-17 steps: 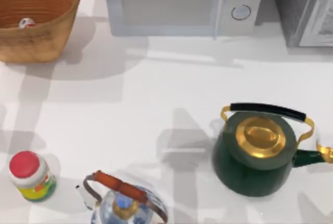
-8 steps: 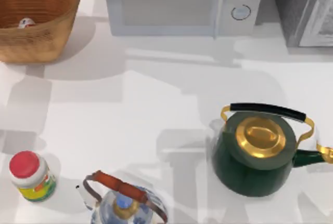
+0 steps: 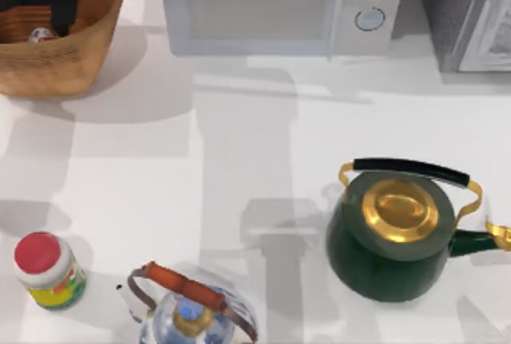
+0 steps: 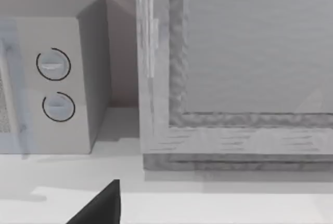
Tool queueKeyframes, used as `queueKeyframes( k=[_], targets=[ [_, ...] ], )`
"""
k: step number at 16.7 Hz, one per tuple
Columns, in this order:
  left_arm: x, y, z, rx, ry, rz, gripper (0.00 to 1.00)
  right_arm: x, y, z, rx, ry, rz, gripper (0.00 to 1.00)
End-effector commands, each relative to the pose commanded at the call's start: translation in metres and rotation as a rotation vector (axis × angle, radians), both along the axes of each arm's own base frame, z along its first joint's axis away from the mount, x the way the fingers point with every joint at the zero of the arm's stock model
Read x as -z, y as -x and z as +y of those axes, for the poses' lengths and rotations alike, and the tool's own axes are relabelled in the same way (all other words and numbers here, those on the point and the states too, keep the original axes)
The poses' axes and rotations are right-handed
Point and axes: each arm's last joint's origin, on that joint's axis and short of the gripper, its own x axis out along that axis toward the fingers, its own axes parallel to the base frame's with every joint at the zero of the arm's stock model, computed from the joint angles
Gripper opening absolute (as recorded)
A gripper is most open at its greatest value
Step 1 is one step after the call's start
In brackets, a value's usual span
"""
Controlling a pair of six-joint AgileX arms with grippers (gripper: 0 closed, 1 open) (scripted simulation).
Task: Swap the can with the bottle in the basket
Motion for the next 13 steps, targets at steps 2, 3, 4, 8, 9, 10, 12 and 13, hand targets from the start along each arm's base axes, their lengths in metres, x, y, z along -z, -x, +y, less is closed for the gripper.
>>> queueKeyframes(
  k=[2,3,4,8,9,10,12,13],
  targets=[
    [0.001,0.000,0.000,0.000,0.000,0.002,1.00,0.000,0.000,0.000,0.000,0.000,0.000,1.00],
    [0.001,0.000,0.000,0.000,0.000,0.002,1.00,0.000,0.000,0.000,0.000,0.000,0.000,1.00],
    [0.001,0.000,0.000,0.000,0.000,0.002,1.00,0.000,0.000,0.000,0.000,0.000,0.000,1.00],
    [0.010,-0.003,-0.002,0.001,0.000,0.002,1.00,0.000,0.000,0.000,0.000,0.000,0.000,1.00],
    [0.016,-0.005,-0.002,0.000,0.000,0.002,1.00,0.000,0.000,0.000,0.000,0.000,0.000,1.00],
    [0.023,-0.007,-0.002,0.000,0.000,0.002,1.00,0.000,0.000,0.000,0.000,0.000,0.000,1.00],
    [0.038,-0.010,-0.002,0.000,0.000,0.002,1.00,0.000,0.000,0.000,0.000,0.000,0.000,1.00],
    [0.046,-0.011,-0.003,0.000,0.000,0.002,1.00,0.000,0.000,0.000,0.000,0.000,0.000,1.00]
  ],
)
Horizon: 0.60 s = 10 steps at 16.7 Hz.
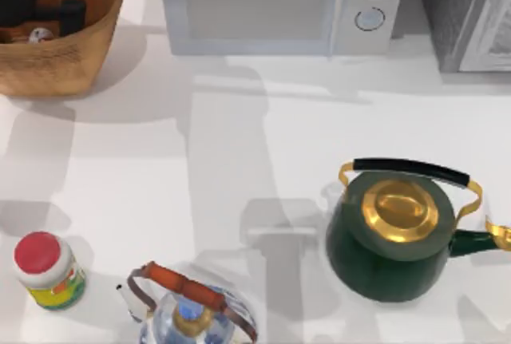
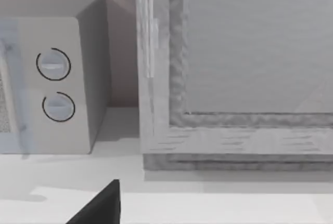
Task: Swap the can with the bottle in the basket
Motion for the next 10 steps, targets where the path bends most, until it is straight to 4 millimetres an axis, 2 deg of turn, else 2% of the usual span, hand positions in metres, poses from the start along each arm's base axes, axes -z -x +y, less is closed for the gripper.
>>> queueKeyframes(
  k=[3,7,10],
  targets=[
    [0.0138,-0.0015,-0.0005,0.000,0.000,0.000,1.00,0.0000,0.0000,0.0000,0.000,0.000,0.000,1.00],
    [0.0141,-0.0016,-0.0005,0.000,0.000,0.000,1.00,0.0000,0.0000,0.0000,0.000,0.000,0.000,1.00],
    [0.0141,-0.0016,-0.0005,0.000,0.000,0.000,0.77,0.0000,0.0000,0.0000,0.000,0.000,0.000,1.00]
  ],
)
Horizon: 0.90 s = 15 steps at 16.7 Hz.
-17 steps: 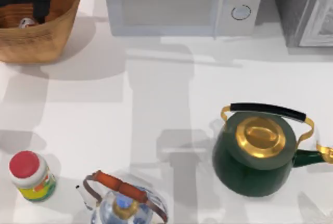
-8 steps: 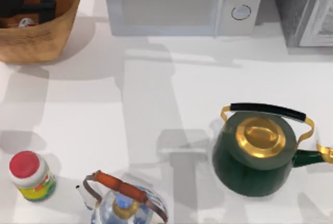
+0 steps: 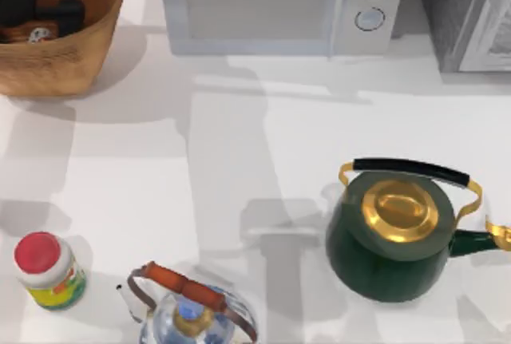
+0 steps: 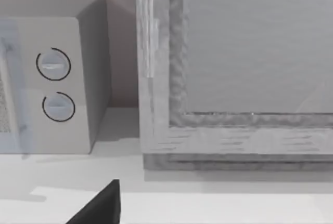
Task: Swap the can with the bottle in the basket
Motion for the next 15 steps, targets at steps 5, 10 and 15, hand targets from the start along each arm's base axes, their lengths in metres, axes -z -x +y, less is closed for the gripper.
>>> queueKeyframes(
  k=[5,10,15],
  targets=[
    [0.0000,0.0000,0.0000,0.000,0.000,0.000,0.40,0.0000,0.0000,0.0000,0.000,0.000,0.000,1.00],
    [0.0000,0.0000,0.0000,0.000,0.000,0.000,0.02,0.0000,0.0000,0.0000,0.000,0.000,0.000,1.00],
    [0.0000,0.0000,0.0000,0.000,0.000,0.000,0.00,0.0000,0.0000,0.0000,0.000,0.000,0.000,1.00]
  ],
)
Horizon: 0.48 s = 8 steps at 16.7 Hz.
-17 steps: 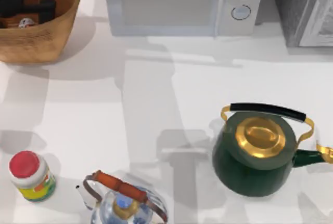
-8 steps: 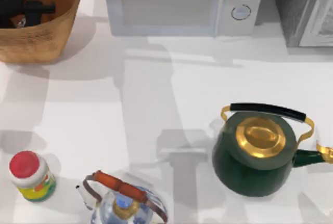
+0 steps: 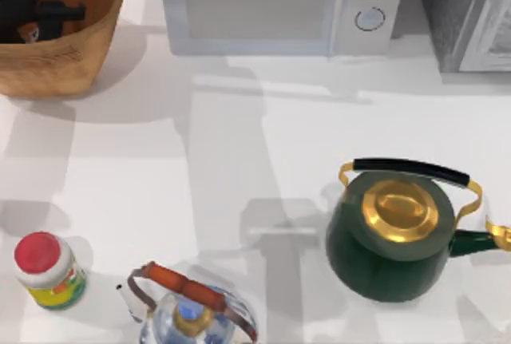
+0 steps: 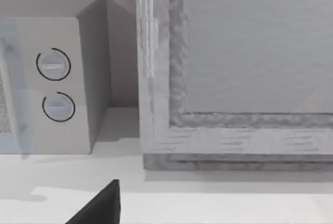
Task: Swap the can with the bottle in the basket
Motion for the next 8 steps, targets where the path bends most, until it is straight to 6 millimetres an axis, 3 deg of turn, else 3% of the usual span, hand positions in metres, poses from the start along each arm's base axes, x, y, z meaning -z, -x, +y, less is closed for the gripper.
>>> queueKeyframes(
  k=[3,4,8],
  targets=[
    [0.000,0.000,0.000,0.000,0.000,0.000,0.00,0.000,0.000,0.000,0.000,0.000,0.000,1.00],
    [-0.019,0.002,0.001,-0.003,-0.007,-0.033,0.00,0.000,0.000,0.000,0.000,0.000,0.000,1.00],
    [-0.034,0.006,0.000,-0.010,-0.028,-0.063,0.00,0.000,0.000,0.000,0.000,0.000,0.000,1.00]
  ],
)
